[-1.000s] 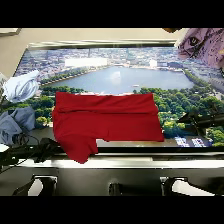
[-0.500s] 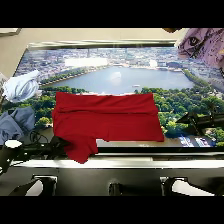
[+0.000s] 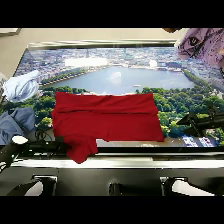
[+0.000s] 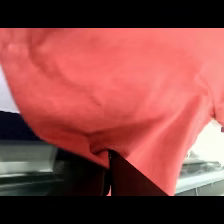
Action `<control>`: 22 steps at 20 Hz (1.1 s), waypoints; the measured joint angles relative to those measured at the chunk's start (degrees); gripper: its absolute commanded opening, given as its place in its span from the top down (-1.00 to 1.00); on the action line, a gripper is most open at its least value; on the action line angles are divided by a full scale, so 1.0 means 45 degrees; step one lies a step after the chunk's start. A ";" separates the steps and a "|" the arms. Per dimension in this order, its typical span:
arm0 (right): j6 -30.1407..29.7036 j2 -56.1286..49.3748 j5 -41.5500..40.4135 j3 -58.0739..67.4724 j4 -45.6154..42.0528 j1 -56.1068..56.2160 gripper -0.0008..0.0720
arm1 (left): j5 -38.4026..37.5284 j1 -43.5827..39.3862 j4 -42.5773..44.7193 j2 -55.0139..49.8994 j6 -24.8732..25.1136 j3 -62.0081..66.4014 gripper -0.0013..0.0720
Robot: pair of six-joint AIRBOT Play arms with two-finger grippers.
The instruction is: Fold the clothes and pants, and hang the long-sleeved shirts on hangers.
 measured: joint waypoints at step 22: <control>-0.2161 -0.1064 -0.2011 -0.3084 0.1171 0.2579 0.89 | -0.0845 -0.0039 -0.0141 0.0000 -0.0005 0.1093 0.91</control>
